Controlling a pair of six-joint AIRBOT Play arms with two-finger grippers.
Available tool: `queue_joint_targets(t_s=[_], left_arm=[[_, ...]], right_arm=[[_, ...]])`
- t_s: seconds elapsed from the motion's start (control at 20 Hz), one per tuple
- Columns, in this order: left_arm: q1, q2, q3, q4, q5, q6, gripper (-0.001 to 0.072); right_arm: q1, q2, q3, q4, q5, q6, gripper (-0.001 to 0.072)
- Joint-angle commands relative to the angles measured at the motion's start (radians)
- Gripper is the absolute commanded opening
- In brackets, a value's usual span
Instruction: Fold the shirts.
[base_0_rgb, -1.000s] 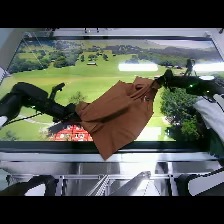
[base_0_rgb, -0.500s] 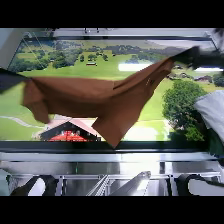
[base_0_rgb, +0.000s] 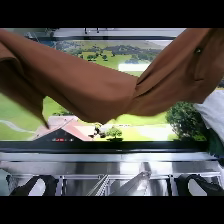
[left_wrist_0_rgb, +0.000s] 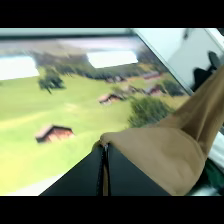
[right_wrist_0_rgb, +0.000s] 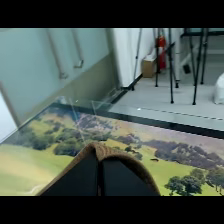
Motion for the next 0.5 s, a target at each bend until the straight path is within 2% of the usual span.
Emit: queue_joint_targets(t_s=[0.0, 0.2, 0.35, 0.4, 0.45], left_arm=[[-0.084, -0.166, -0.095, 0.003, 0.016, 0.004, 0.0019], [-0.143, -0.438, -0.293, 0.005, -0.133, 0.114, 0.0017], [-0.177, -0.644, -0.286, 0.028, -0.278, 0.208, 0.0013], [-0.188, -0.700, -0.250, 0.031, -0.272, 0.222, 0.0162], [-0.192, -0.749, -0.206, 0.029, -0.254, 0.221, 0.0485]], right_arm=[[0.075, -0.209, 0.001, -0.010, -0.088, -0.008, 0.0014], [0.153, -0.578, 0.001, -0.010, -0.083, 0.063, 0.0013], [0.155, -0.737, 0.001, -0.010, -0.091, 0.102, 0.0015], [0.150, -0.752, 0.001, -0.011, -0.087, 0.121, 0.0049], [0.138, -0.753, 0.001, -0.019, -0.075, 0.139, 0.0346]])
